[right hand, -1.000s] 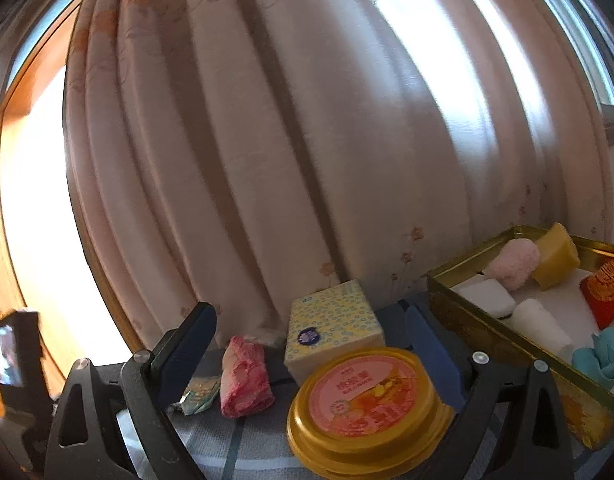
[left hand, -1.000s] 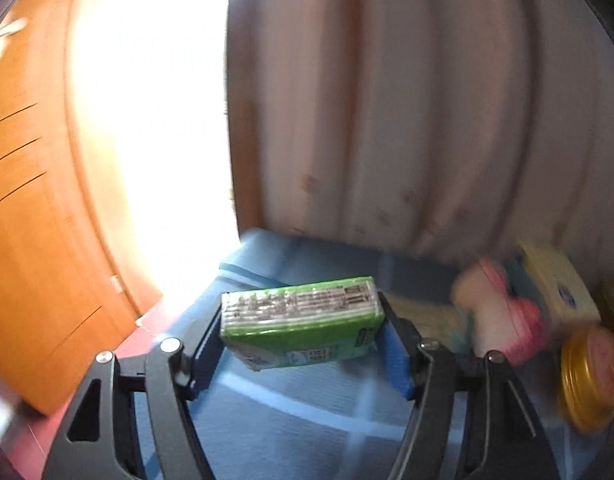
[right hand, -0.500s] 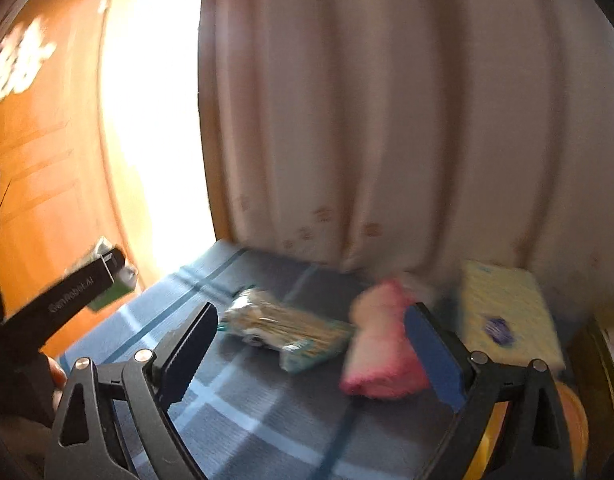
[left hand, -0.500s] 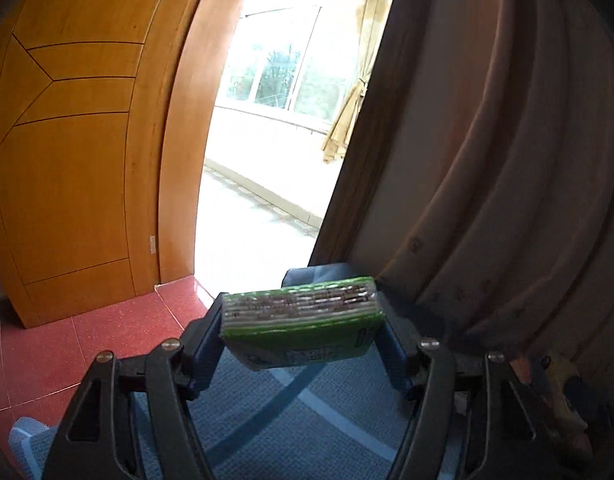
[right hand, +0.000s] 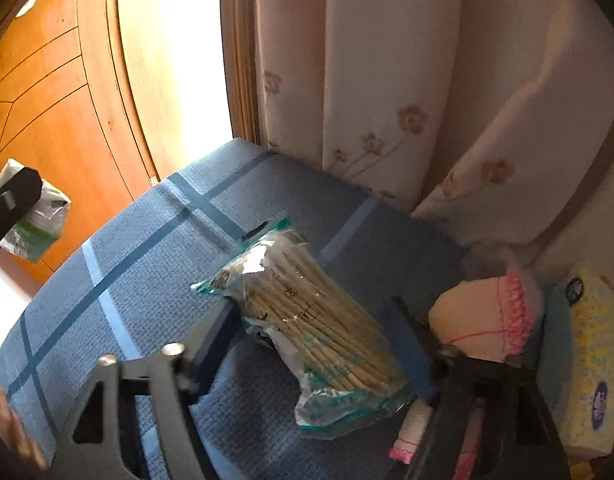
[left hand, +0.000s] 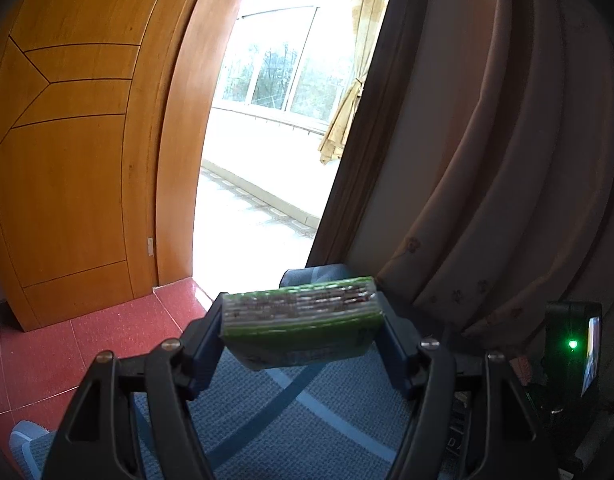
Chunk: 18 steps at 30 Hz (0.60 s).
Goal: Organize soft objects
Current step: 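Grasp the clear bag of sticks with the right gripper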
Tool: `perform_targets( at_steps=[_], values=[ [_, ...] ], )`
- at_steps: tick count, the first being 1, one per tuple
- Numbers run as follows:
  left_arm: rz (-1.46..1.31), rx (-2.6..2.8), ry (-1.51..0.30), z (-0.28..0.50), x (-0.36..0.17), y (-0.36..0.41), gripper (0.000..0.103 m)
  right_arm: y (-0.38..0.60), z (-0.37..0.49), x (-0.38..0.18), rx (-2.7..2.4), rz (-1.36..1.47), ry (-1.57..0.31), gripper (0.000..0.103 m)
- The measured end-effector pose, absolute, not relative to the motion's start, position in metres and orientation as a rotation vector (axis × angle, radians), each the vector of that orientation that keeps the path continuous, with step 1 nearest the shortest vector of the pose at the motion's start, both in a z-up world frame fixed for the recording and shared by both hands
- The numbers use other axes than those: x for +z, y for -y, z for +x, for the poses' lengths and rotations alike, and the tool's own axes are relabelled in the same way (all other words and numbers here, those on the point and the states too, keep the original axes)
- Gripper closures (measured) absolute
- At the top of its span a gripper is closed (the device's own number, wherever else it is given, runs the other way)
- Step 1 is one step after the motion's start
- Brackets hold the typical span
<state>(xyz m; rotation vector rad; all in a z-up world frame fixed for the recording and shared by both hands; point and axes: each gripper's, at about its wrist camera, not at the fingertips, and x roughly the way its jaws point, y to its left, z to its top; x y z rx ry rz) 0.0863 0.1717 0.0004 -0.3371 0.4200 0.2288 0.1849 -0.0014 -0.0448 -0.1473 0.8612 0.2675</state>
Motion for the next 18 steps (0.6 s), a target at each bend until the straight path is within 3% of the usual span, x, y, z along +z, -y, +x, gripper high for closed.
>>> perform_targets(
  at_steps=[5, 13, 18],
  values=[
    [-0.353, 0.222, -0.422, 0.086, 0.0, -0.174, 0.035, -0.002, 0.174, -0.042, 0.271, -0.169, -0.845, 0.059],
    [-0.351, 0.196, -0.389, 0.083, 0.001, -0.172, 0.035, 0.035, 0.108, -0.013, 0.334, 0.097, -0.645, 0.062],
    [-0.278, 0.152, -0.33, 0.075, 0.008, -0.156, 0.035, 0.055, 0.061, 0.002, 0.258, 0.1, -0.487, 0.062]
  ],
)
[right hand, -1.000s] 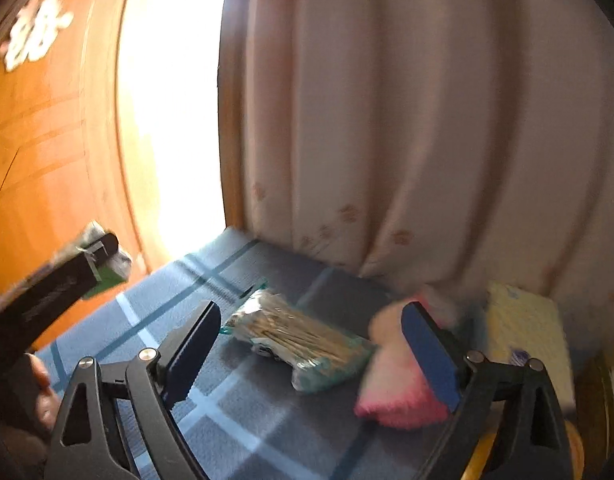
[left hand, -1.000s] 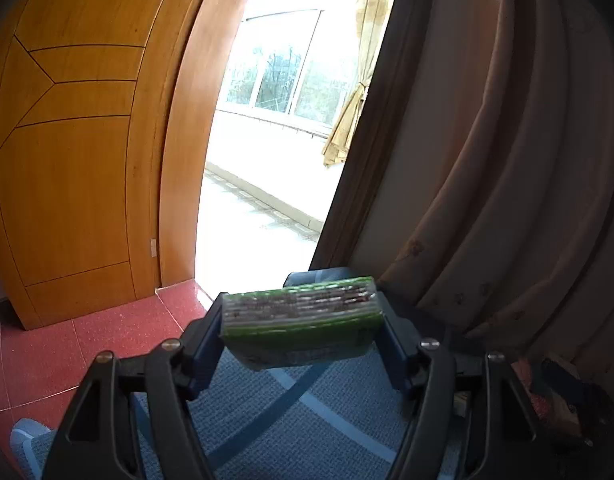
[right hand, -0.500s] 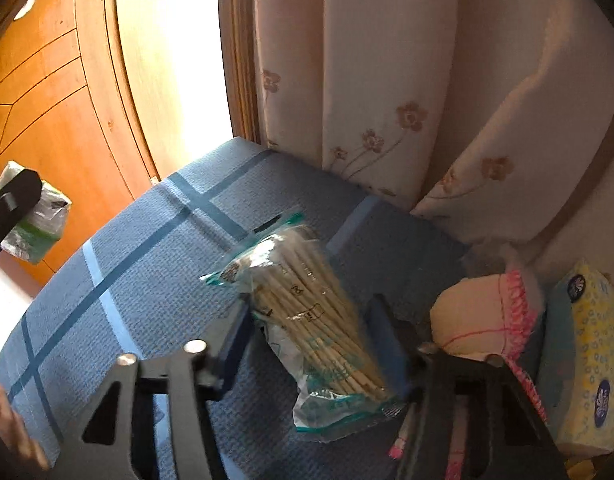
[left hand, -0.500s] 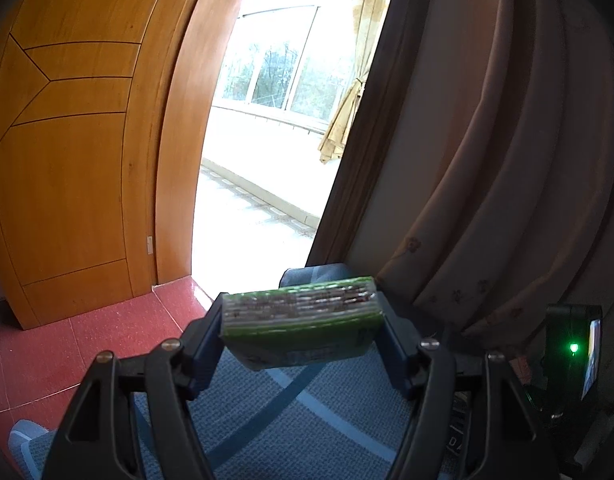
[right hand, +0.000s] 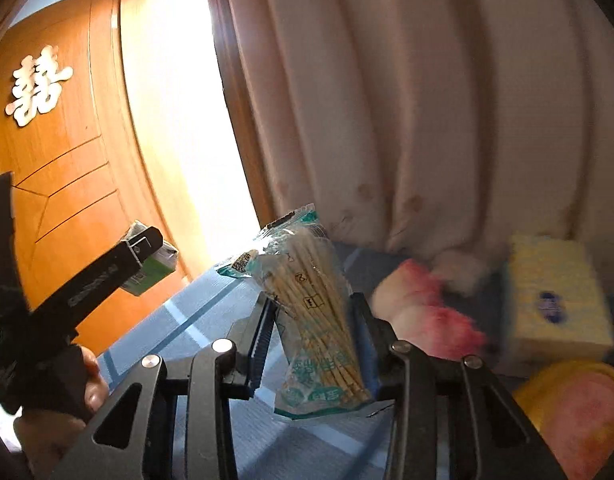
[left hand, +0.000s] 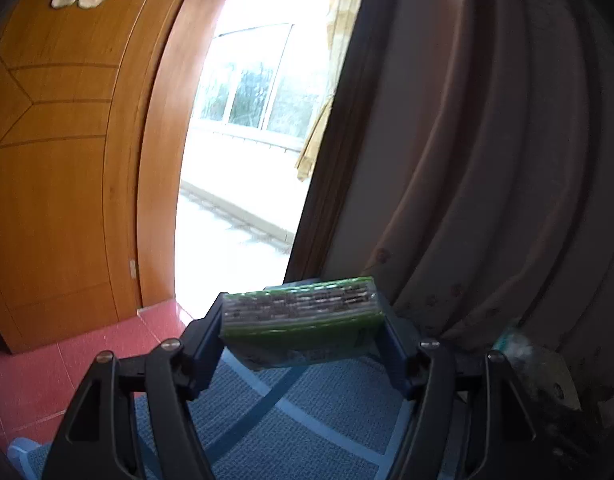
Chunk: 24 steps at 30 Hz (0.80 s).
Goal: Organize soft objects
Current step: 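Grasp the clear bag of sticks with the right gripper, then carry the green tissue pack and bag of sticks toward the gold tray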
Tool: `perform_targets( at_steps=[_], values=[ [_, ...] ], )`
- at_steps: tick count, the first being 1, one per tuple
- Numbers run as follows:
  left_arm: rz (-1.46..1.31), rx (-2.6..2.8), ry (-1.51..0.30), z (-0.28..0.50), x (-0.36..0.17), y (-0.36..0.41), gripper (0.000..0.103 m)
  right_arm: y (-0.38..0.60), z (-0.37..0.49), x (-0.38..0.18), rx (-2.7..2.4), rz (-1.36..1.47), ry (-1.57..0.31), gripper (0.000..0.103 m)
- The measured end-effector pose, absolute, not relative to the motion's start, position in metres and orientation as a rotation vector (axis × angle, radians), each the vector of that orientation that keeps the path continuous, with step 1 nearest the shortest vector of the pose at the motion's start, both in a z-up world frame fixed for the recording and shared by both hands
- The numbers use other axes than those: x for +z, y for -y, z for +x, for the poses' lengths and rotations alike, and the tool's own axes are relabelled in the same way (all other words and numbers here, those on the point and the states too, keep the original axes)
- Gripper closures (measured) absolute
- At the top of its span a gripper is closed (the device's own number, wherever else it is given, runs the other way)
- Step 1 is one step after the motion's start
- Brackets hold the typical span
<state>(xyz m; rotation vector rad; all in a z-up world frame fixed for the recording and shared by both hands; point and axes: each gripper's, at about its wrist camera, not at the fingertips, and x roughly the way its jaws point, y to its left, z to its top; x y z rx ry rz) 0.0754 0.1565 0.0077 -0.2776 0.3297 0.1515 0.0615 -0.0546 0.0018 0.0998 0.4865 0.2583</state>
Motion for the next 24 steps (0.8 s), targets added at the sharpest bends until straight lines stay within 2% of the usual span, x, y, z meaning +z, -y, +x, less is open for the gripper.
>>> perform_targets(
  at_steps=[6, 24],
  values=[
    [-0.192, 0.137, -0.273, 0.066, 0.013, -0.14, 0.035, 0.072, 0.019, 0.01, 0.181, 0.083, -0.386, 0.062],
    [-0.151, 0.059, -0.282, 0.034, 0.014, -0.092, 0.035, 0.099, -0.042, 0.031, -0.017, 0.022, -0.194, 0.062]
  ],
)
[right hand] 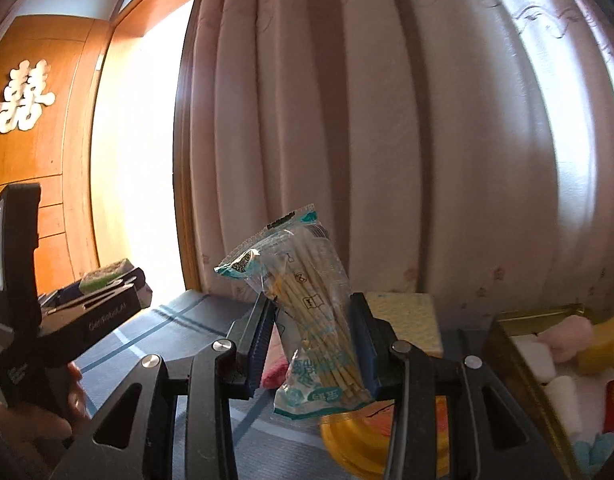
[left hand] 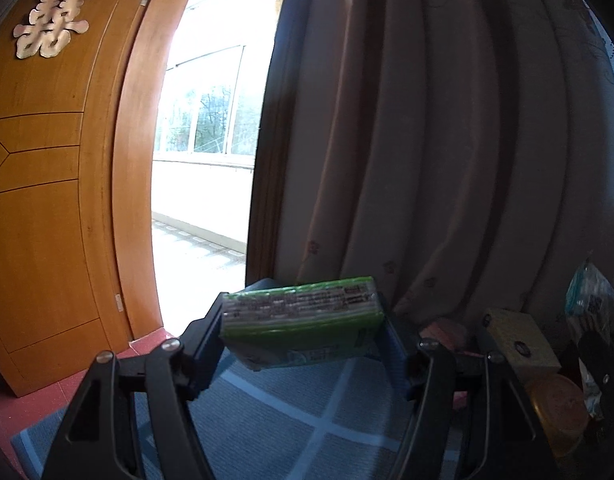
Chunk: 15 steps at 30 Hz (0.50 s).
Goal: Organize soft objects
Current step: 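Carry the green tissue pack and bag of sticks toward the gold tray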
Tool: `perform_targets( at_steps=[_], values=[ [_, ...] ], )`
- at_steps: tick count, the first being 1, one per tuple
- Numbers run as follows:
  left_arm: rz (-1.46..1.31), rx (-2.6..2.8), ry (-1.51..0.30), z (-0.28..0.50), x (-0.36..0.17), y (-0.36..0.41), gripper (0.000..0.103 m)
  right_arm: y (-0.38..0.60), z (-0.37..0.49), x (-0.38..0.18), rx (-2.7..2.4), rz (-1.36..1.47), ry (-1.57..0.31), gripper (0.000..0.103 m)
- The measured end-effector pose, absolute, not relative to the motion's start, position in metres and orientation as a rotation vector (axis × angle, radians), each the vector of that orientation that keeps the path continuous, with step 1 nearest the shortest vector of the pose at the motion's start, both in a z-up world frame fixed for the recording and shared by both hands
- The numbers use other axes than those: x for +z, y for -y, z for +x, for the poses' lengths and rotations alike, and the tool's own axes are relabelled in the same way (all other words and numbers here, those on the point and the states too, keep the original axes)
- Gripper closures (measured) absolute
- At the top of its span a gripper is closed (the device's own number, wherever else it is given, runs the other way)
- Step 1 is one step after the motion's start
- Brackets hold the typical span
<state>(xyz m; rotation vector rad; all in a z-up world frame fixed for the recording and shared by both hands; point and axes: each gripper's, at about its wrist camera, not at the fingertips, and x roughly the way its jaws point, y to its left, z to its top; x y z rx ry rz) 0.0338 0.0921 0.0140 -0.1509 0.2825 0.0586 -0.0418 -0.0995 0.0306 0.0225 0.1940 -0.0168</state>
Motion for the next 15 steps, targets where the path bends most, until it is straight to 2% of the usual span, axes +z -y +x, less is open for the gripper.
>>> perform_targets(
  at_steps=[15],
  values=[
    [-0.051, 0.022, -0.289, 0.009, 0.015, -0.043, 0.035, 0.122, -0.067, 0.03, -0.124, 0.077, -0.13, 0.062]
  ],
)
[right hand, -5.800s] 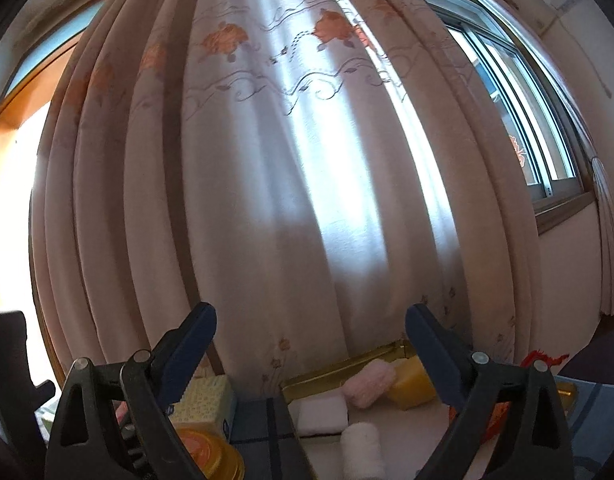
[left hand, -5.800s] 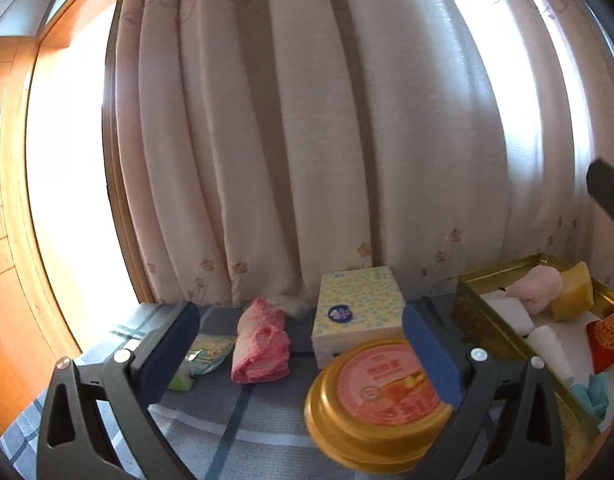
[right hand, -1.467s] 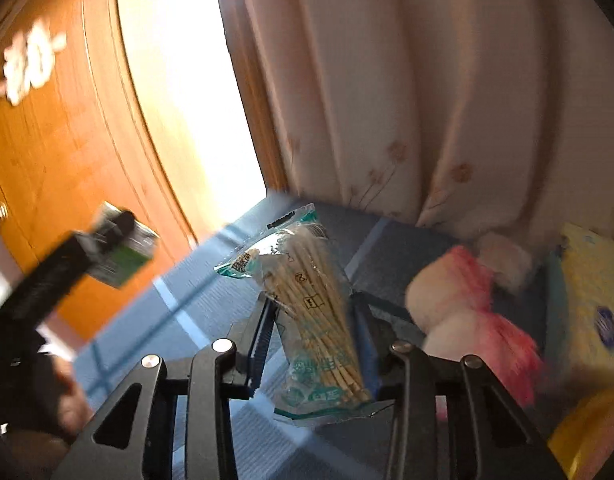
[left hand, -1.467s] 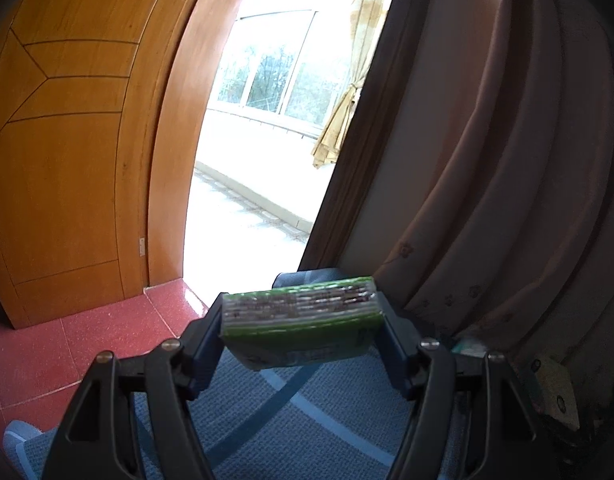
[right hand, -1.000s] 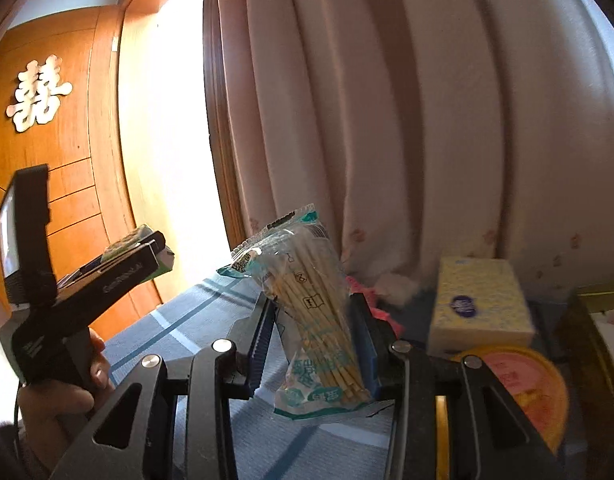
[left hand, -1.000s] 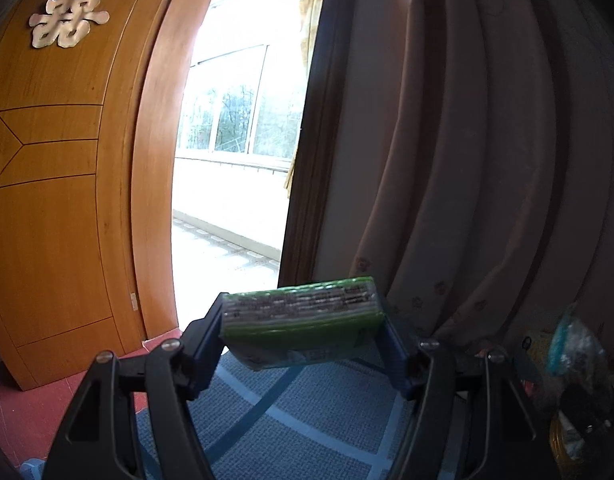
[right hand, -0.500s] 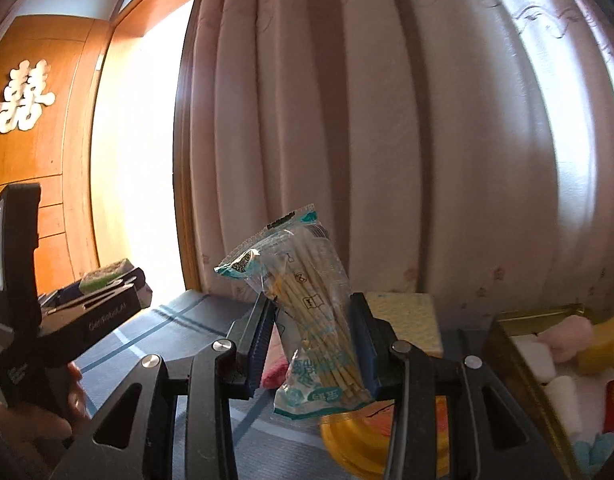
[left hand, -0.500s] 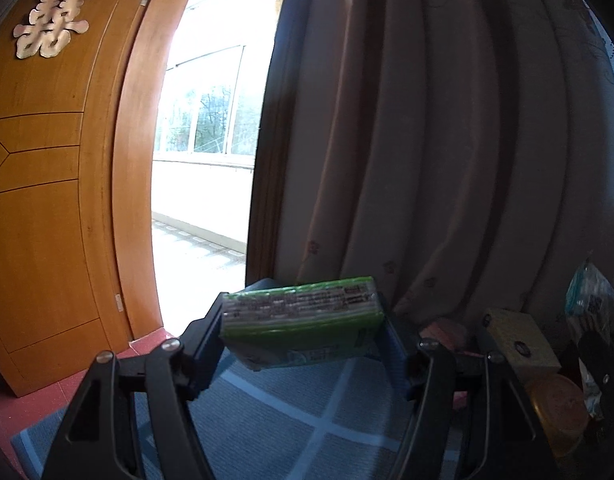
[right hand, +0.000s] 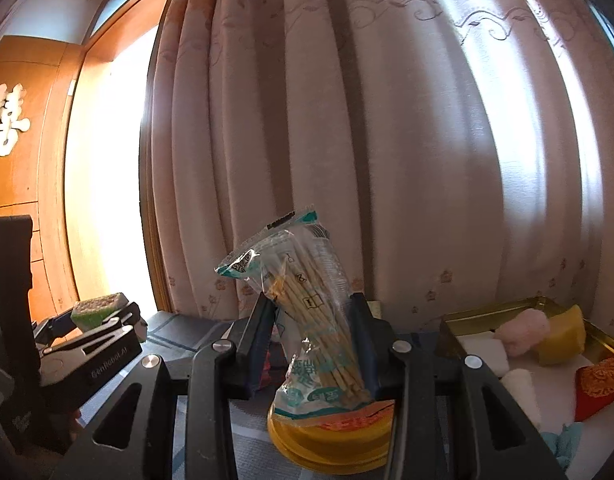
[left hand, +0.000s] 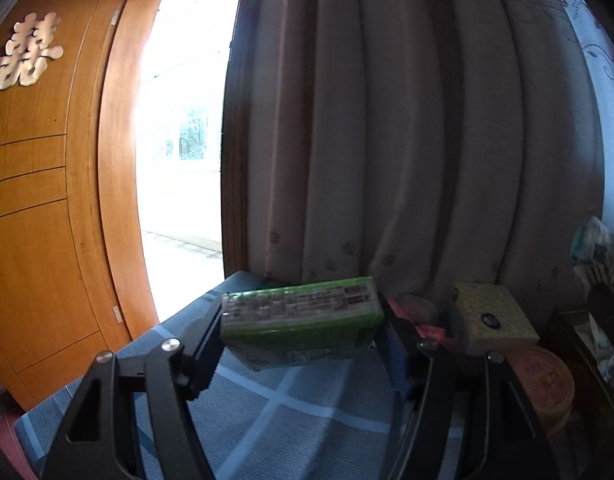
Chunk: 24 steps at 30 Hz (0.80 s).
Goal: Organize soft objects
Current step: 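Carry the green tissue pack and bag of sticks toward the gold tray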
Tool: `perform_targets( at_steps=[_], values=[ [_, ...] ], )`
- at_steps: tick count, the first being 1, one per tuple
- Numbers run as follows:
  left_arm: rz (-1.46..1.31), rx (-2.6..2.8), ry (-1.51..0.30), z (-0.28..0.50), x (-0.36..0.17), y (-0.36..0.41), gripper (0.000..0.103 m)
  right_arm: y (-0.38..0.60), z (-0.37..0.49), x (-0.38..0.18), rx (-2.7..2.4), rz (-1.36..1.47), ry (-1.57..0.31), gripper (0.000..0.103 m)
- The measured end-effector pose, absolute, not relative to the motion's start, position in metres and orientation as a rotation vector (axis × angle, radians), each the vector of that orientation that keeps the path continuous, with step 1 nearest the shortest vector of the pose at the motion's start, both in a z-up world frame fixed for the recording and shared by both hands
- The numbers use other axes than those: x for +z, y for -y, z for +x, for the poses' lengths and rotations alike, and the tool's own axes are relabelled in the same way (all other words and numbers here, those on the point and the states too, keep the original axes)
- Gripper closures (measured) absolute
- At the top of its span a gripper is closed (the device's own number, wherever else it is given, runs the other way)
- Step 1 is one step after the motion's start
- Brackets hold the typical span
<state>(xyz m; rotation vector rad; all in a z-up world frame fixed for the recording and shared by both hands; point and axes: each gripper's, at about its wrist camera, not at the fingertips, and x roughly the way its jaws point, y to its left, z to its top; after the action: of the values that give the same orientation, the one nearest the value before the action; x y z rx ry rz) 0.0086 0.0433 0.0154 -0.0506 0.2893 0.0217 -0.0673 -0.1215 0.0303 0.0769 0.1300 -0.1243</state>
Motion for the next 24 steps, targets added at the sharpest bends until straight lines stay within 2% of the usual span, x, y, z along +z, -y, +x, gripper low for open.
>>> perform_targets(
  at_steps=[24],
  values=[
    [-0.005, -0.087, -0.298, -0.016, 0.013, 0.005, 0.035, 0.167, -0.11, 0.03, -0.283, 0.07, -0.035, 0.062]
  ],
)
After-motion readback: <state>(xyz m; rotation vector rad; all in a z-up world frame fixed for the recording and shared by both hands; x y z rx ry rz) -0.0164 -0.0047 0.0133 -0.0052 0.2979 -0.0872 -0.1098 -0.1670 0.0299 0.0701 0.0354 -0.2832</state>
